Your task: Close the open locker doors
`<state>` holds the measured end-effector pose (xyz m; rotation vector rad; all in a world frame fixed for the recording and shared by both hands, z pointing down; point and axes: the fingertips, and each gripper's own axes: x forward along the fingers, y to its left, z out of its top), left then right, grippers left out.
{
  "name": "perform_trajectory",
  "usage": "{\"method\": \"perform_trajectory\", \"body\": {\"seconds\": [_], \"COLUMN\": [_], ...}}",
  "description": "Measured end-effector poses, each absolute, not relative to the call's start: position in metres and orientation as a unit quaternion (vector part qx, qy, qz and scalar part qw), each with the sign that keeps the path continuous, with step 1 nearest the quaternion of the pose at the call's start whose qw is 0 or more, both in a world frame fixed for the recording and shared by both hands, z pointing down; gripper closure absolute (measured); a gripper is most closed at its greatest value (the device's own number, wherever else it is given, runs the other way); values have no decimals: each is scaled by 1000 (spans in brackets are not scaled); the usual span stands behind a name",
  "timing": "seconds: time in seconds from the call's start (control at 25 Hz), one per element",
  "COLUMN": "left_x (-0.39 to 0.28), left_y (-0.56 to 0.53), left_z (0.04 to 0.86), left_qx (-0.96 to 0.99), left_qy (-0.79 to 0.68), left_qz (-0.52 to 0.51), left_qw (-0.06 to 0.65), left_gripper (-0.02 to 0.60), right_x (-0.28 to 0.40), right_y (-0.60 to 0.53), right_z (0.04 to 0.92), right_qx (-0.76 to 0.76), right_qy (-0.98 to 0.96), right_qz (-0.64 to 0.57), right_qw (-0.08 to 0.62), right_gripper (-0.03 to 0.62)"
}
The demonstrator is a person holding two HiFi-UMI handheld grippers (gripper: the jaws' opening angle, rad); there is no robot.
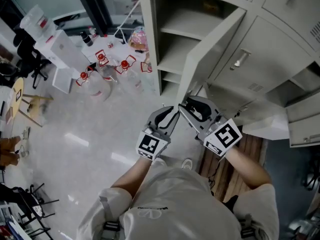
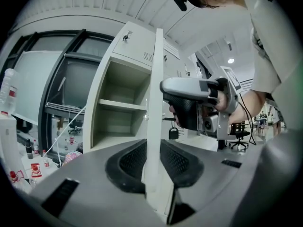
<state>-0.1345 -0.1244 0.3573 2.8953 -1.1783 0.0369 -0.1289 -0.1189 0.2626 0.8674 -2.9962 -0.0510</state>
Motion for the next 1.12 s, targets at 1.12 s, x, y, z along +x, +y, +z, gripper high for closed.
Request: {"method": "perform_trajectory", "body": {"seconds": [1.12], "left_x": [-222], "left_y": [-214], "left_z": [327], "left_qx": [919], "left_qy": [-390], "left_qz": [-51], "left_qw": [-8], "left_gripper": [577], "right_x": [-201], "right_y": [-260], "right_z": [261], "right_qx": [382], "right_qy": [-924], "right_qz": [-14], "right_qw": [4], "right_gripper": [545]}}
